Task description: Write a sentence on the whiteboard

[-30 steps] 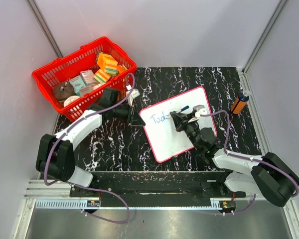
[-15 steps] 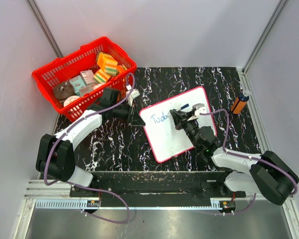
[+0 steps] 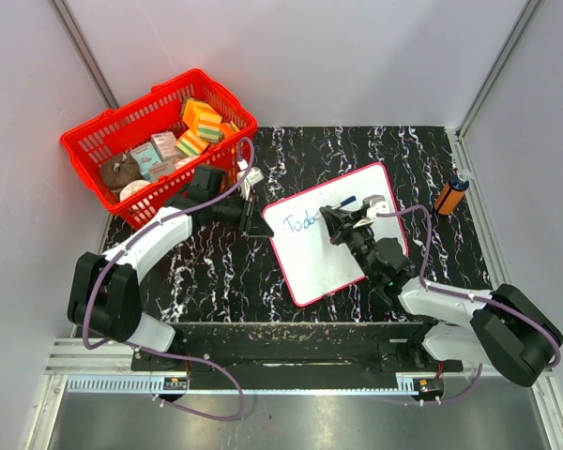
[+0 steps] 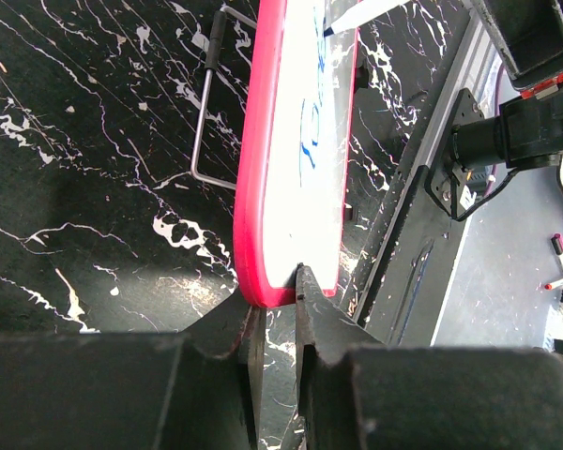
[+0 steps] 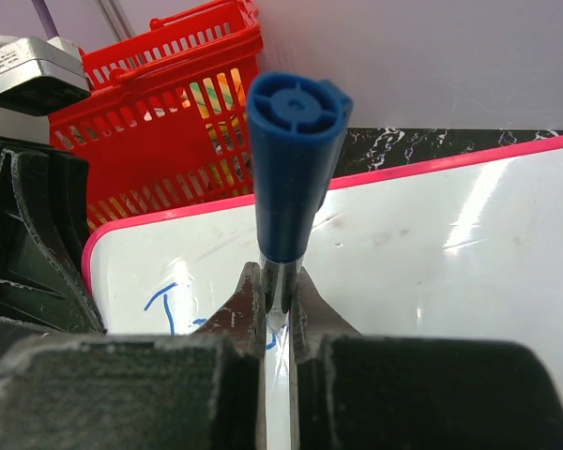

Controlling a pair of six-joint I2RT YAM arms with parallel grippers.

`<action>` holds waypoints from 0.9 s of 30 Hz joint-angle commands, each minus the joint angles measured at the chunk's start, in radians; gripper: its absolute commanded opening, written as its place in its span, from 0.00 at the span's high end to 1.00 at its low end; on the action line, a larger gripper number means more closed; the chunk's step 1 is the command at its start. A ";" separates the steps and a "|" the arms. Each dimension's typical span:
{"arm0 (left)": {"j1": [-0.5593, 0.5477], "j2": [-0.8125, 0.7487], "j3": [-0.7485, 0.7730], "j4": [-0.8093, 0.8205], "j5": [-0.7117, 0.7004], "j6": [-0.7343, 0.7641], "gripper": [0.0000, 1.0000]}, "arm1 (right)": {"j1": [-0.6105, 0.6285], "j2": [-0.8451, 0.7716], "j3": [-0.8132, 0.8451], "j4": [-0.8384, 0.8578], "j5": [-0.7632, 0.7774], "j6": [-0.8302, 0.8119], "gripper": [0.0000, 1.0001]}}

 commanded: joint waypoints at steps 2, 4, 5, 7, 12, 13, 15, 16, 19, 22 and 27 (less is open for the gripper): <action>-0.072 0.029 -0.039 -0.137 -0.082 0.186 1.00 | -0.007 -0.031 -0.020 0.003 0.009 0.005 1.00; -0.070 0.031 -0.041 -0.137 -0.082 0.186 1.00 | -0.007 -0.034 -0.026 0.003 0.011 0.008 1.00; -0.070 0.029 -0.041 -0.137 -0.082 0.189 1.00 | -0.007 -0.039 -0.029 -0.001 0.011 0.007 1.00; -0.072 0.029 -0.039 -0.137 -0.080 0.187 1.00 | -0.007 -0.042 -0.032 -0.004 0.011 0.007 1.00; -0.072 0.031 -0.039 -0.137 -0.082 0.187 1.00 | -0.007 -0.052 -0.046 -0.009 0.012 0.013 1.00; -0.073 0.031 -0.041 -0.135 -0.082 0.187 1.00 | -0.007 -0.054 -0.048 -0.010 0.012 0.015 1.00; -0.075 0.029 -0.039 -0.137 -0.083 0.189 1.00 | -0.007 -0.063 -0.051 -0.015 0.021 0.012 1.00; -0.073 0.029 -0.041 -0.135 -0.083 0.187 1.00 | -0.007 -0.065 -0.051 -0.018 0.025 0.008 1.00; -0.077 0.031 -0.041 -0.137 -0.086 0.189 1.00 | -0.007 -0.078 -0.049 -0.021 0.038 -0.001 1.00; -0.075 0.031 -0.042 -0.137 -0.086 0.187 1.00 | -0.007 -0.109 -0.042 -0.029 0.031 -0.004 1.00; -0.078 0.031 -0.042 -0.137 -0.091 0.187 1.00 | -0.009 -0.190 -0.013 -0.073 0.025 -0.019 1.00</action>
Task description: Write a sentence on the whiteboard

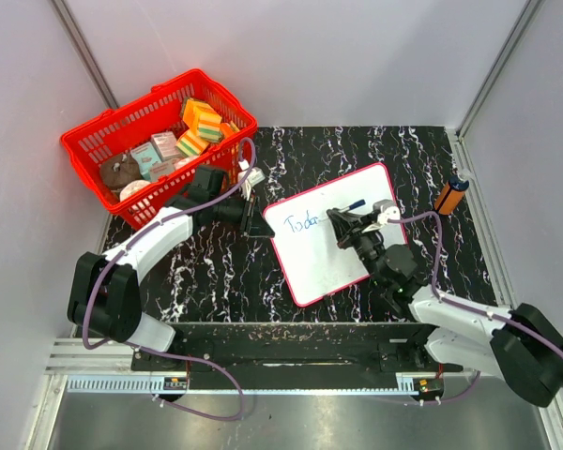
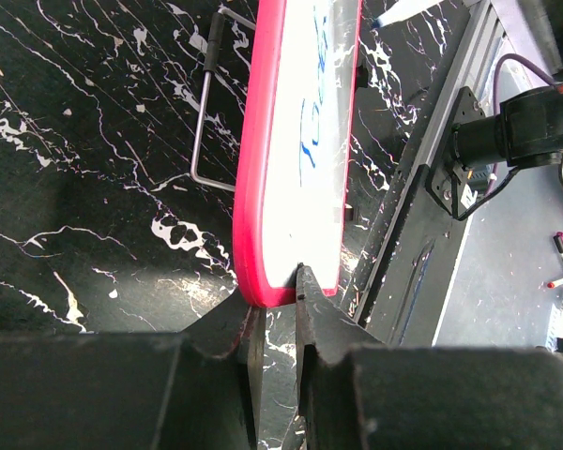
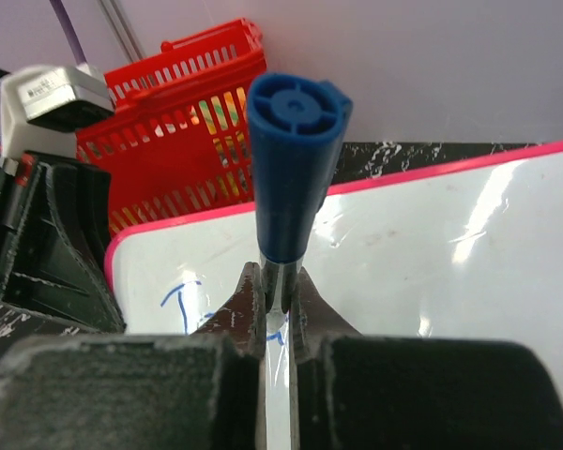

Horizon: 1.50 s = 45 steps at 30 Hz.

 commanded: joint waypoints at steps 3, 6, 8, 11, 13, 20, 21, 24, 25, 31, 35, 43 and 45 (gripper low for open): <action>-0.070 0.031 -0.041 -0.139 -0.088 0.186 1.00 | -0.007 -0.075 0.054 -0.040 0.037 -0.049 1.00; -0.072 0.032 -0.040 -0.145 -0.086 0.186 1.00 | -0.011 -0.046 0.072 -0.051 0.046 -0.067 1.00; -0.070 0.032 -0.040 -0.145 -0.088 0.187 1.00 | -0.016 -0.013 0.075 -0.040 0.041 -0.072 1.00; -0.070 0.031 -0.038 -0.145 -0.088 0.186 1.00 | -0.030 0.010 0.077 -0.025 0.034 -0.060 1.00; -0.070 0.032 -0.040 -0.145 -0.090 0.186 1.00 | -0.036 0.013 0.082 -0.011 0.025 -0.053 1.00; -0.072 0.034 -0.038 -0.145 -0.090 0.189 1.00 | -0.045 0.036 0.105 -0.003 0.006 -0.044 1.00; -0.073 0.034 -0.038 -0.145 -0.088 0.189 1.00 | -0.045 0.039 0.105 -0.001 0.008 -0.041 1.00; -0.073 0.034 -0.038 -0.145 -0.091 0.187 1.00 | -0.045 0.056 0.103 0.011 0.002 -0.032 1.00; -0.073 0.034 -0.038 -0.145 -0.090 0.189 1.00 | -0.047 0.063 0.102 0.015 0.000 -0.030 1.00; -0.075 0.034 -0.040 -0.145 -0.088 0.189 1.00 | -0.047 0.097 0.089 0.054 0.003 -0.013 1.00; -0.075 0.032 -0.040 -0.145 -0.091 0.189 1.00 | -0.047 0.111 0.089 0.066 -0.005 -0.003 1.00; -0.075 0.031 -0.041 -0.145 -0.097 0.187 1.00 | -0.047 0.080 0.062 0.040 0.003 -0.009 1.00; -0.077 0.031 -0.040 -0.143 -0.096 0.187 1.00 | -0.045 0.067 0.049 0.026 0.005 -0.009 1.00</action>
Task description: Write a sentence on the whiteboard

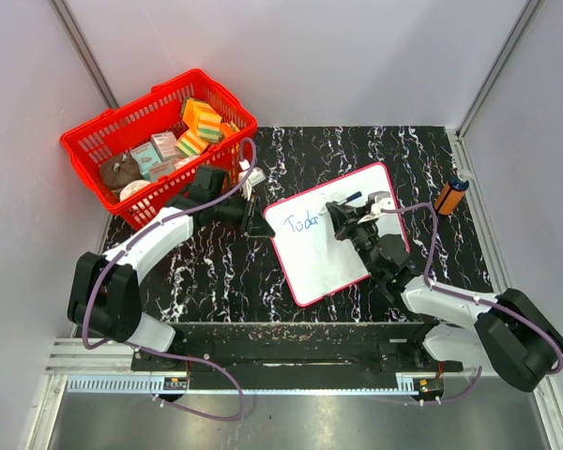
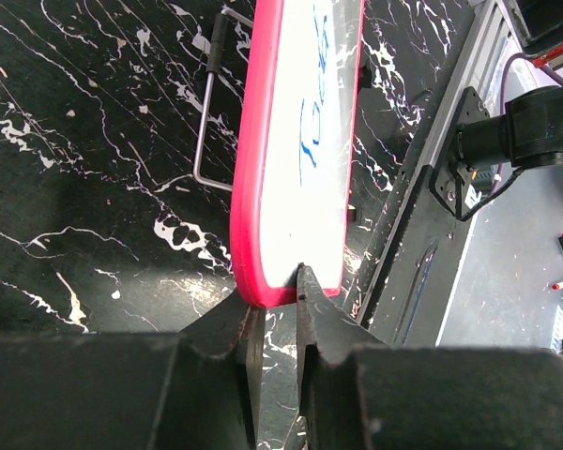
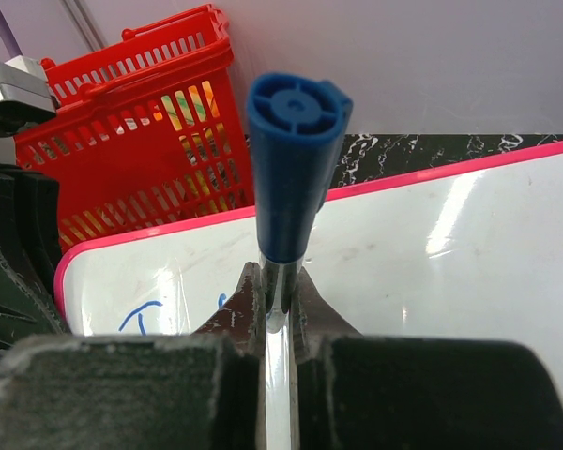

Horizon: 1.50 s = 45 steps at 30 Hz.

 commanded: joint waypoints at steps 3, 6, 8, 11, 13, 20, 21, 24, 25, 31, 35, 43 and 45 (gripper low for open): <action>-0.072 0.032 -0.040 -0.146 -0.085 0.187 1.00 | -0.005 -0.060 -0.039 -0.007 -0.004 0.005 1.00; -0.072 0.031 -0.040 -0.146 -0.086 0.189 1.00 | -0.007 -0.082 -0.066 -0.013 -0.001 0.011 1.00; -0.073 0.031 -0.040 -0.146 -0.087 0.189 1.00 | -0.007 -0.096 -0.079 -0.017 0.003 0.023 1.00; -0.072 0.032 -0.040 -0.147 -0.087 0.187 1.00 | -0.005 -0.108 -0.091 -0.019 0.007 0.025 1.00; -0.073 0.032 -0.042 -0.146 -0.087 0.189 1.00 | -0.005 -0.115 -0.085 -0.022 0.011 0.019 1.00; -0.073 0.032 -0.040 -0.146 -0.088 0.187 1.00 | -0.005 -0.138 -0.019 -0.028 0.030 -0.007 1.00; -0.073 0.032 -0.042 -0.146 -0.087 0.187 1.00 | -0.007 -0.134 -0.002 -0.033 0.033 -0.012 1.00; -0.075 0.034 -0.040 -0.147 -0.088 0.187 1.00 | -0.007 -0.114 0.021 -0.018 0.031 -0.021 1.00; -0.075 0.034 -0.040 -0.144 -0.090 0.189 1.00 | -0.007 -0.109 0.024 -0.016 0.025 -0.023 1.00; -0.075 0.032 -0.042 -0.144 -0.088 0.187 1.00 | -0.007 -0.036 0.033 0.030 0.025 -0.023 1.00; -0.075 0.032 -0.042 -0.146 -0.088 0.189 1.00 | -0.008 0.016 0.035 0.079 0.011 -0.038 1.00; -0.075 0.035 -0.040 -0.146 -0.087 0.189 1.00 | -0.010 0.096 -0.036 0.226 -0.003 -0.115 1.00; -0.076 0.035 -0.040 -0.146 -0.088 0.187 1.00 | -0.008 0.105 -0.050 0.243 -0.004 -0.124 1.00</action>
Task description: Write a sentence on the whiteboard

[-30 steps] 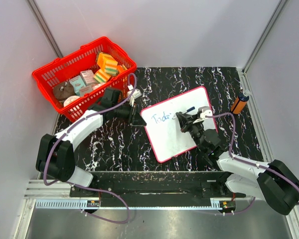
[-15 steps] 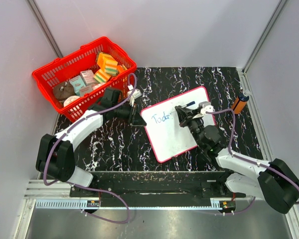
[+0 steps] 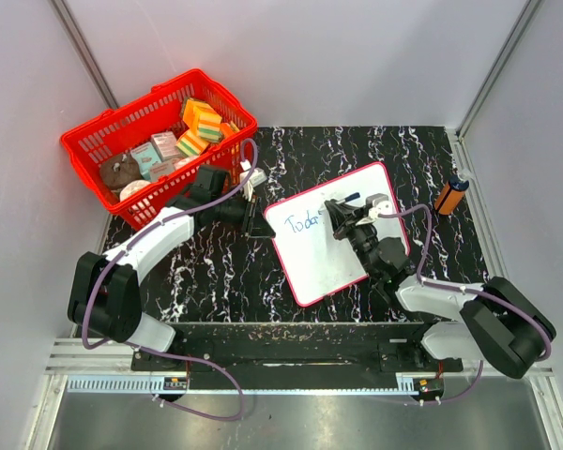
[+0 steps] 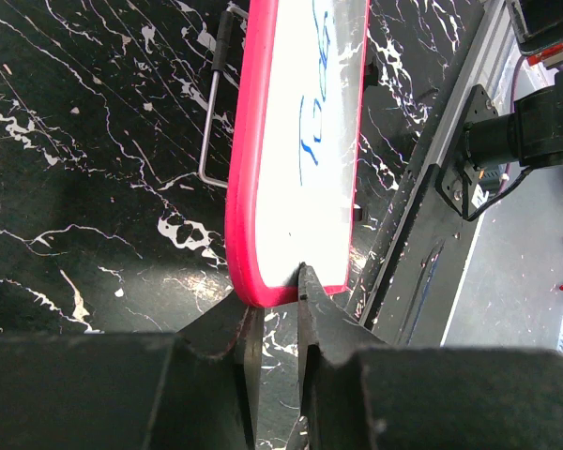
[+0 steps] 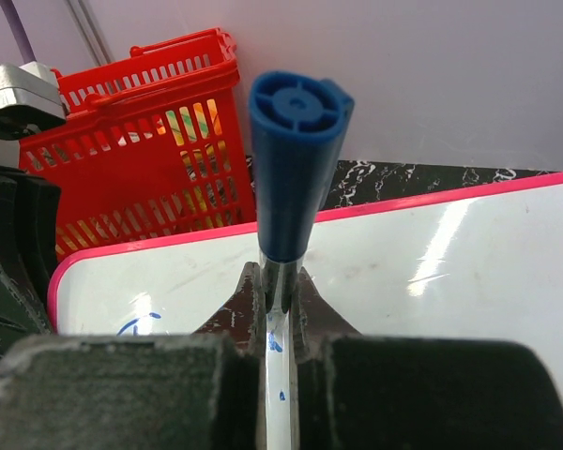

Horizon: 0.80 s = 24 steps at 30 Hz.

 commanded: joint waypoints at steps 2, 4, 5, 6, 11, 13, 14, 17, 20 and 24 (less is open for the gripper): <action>-0.067 0.035 -0.045 -0.142 -0.070 0.181 1.00 | -0.010 0.036 -0.050 0.112 0.000 -0.062 1.00; -0.067 0.036 -0.045 -0.142 -0.071 0.183 1.00 | -0.010 0.048 -0.063 0.129 -0.005 -0.062 1.00; -0.067 0.038 -0.043 -0.142 -0.070 0.183 1.00 | -0.008 0.046 -0.075 0.141 -0.008 -0.062 1.00; -0.067 0.038 -0.045 -0.142 -0.070 0.183 1.00 | -0.010 0.045 -0.078 0.142 -0.008 -0.060 1.00; -0.067 0.038 -0.045 -0.143 -0.071 0.181 1.00 | -0.008 0.011 -0.096 0.110 -0.011 -0.056 1.00; -0.067 0.039 -0.045 -0.142 -0.073 0.181 1.00 | -0.008 0.002 -0.101 0.101 -0.011 -0.057 1.00; -0.067 0.038 -0.043 -0.143 -0.071 0.181 1.00 | -0.007 -0.004 -0.107 0.100 -0.011 -0.057 1.00; -0.067 0.036 -0.045 -0.142 -0.074 0.183 1.00 | -0.008 -0.024 -0.119 0.084 -0.008 -0.054 1.00; -0.067 0.036 -0.045 -0.142 -0.077 0.183 1.00 | -0.010 -0.036 -0.129 0.080 -0.011 -0.048 1.00; -0.067 0.036 -0.043 -0.140 -0.076 0.181 1.00 | -0.008 -0.061 -0.126 0.078 0.018 -0.037 1.00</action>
